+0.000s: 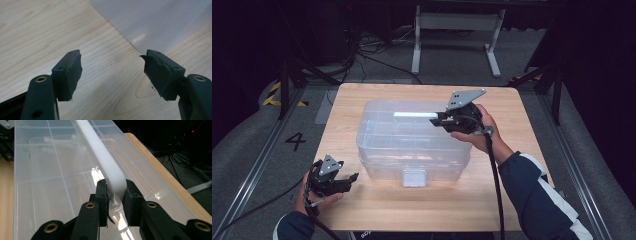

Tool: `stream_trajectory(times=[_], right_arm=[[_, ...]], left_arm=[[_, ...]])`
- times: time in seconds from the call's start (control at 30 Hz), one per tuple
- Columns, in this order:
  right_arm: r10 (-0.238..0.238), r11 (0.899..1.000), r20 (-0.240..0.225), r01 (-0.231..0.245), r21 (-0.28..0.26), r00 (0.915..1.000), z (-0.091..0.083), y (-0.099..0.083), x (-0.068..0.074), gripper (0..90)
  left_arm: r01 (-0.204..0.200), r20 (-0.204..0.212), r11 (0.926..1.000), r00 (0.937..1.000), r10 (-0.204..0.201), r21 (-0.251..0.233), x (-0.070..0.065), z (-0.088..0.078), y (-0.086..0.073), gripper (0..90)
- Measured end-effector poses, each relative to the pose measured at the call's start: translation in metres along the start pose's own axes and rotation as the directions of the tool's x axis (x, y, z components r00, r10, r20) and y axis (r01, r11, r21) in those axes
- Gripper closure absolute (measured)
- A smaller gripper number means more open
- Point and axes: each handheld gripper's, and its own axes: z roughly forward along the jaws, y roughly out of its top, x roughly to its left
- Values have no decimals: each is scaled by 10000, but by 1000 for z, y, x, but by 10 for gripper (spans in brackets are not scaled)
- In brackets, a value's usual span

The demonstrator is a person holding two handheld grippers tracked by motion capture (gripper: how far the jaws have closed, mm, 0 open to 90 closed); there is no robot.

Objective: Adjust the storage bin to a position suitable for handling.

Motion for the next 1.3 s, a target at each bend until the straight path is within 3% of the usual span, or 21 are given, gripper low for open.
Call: stream_trajectory(times=[0.2,0.43,0.8,1.3], right_arm=[[47,10000,-17,-47,67,10000,0,2,-1,762],[79,9999,74,-80,91,9999,-1,7,-4,753],[-16,10000,470,12,92,9989,-1,16,-7,740],[-69,9997,575,56,227,9983,-2,21,-10,730]], left_arm=[[-125,-179,9981,9998,114,-601,-4,-11,10,312],[30,39,9924,10000,-25,-1233,-8,-21,23,301],[325,213,9847,9993,-293,-1713,-12,-29,35,295],[648,410,9738,9975,-572,-2181,-14,-25,50,339]])
